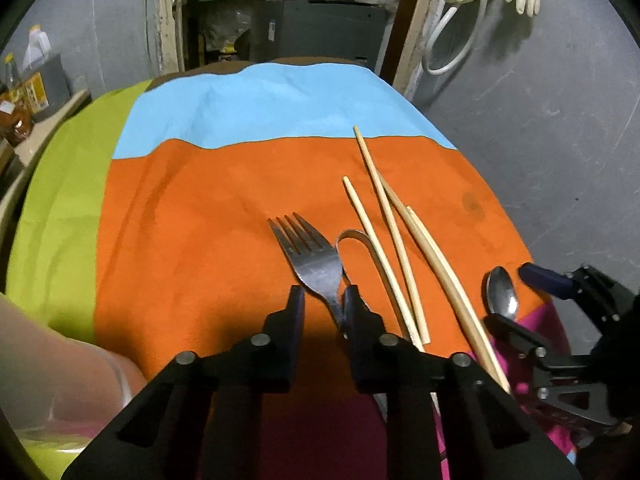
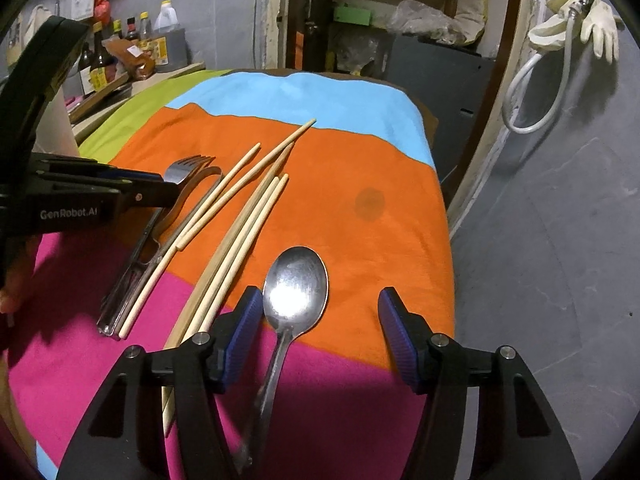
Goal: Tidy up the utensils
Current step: 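Grasp a metal fork with the left tool while the right tool grasps another spoon, then carry the fork with the left tool while the right carries the spoon to the holder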
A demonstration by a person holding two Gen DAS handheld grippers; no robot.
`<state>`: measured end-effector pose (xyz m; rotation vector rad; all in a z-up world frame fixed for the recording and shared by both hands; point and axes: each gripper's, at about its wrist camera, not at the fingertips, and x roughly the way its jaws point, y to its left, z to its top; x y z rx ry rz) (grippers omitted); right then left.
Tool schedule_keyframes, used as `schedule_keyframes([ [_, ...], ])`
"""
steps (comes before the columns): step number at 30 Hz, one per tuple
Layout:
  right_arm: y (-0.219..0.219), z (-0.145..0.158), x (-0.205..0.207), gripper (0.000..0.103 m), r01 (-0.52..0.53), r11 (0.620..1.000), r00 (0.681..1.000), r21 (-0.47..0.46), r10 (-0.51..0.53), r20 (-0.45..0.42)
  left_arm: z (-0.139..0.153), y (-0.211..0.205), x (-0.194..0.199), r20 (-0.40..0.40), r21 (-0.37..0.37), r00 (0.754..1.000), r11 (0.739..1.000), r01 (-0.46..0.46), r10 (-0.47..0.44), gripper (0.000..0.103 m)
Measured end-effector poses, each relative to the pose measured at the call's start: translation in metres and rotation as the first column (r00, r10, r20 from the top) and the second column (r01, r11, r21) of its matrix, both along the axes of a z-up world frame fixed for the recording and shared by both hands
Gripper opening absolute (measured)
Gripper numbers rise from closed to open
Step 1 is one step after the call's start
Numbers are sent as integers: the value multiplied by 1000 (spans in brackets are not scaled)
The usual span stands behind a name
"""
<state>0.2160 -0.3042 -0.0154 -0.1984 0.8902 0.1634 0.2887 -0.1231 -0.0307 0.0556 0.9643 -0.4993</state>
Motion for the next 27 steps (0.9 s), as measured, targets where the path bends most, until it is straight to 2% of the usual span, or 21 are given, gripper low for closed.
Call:
schedule_keyframes([
  [7,-6,-3,11,56,6,998,999,68,-2,-48,2,4,6,-65,-73,998,997,-10,5,8],
  [9,-5,-3,11,52,0,998,999,66,3,-46,3,4,8,-82,-94,997,995,-13,5,6],
  [14,2,-2,8,32,-28,998,999,48,30,-39,5,5,7,-94,-130,996,991,-7,-6,2],
  [16,4,-2,7,32,-32,999,999,38,34,-33,6,5,4,-89,-128,996,992,-5,-7,1],
  [22,3,3,3,32,-36,998,999,57,36,-3,18,9,-18,-17,-125,1000,992,2,-4,0],
  [27,9,15,-11,31,-57,998,994,37,53,97,33,12,-52,131,-111,991,994,-1,15,0],
])
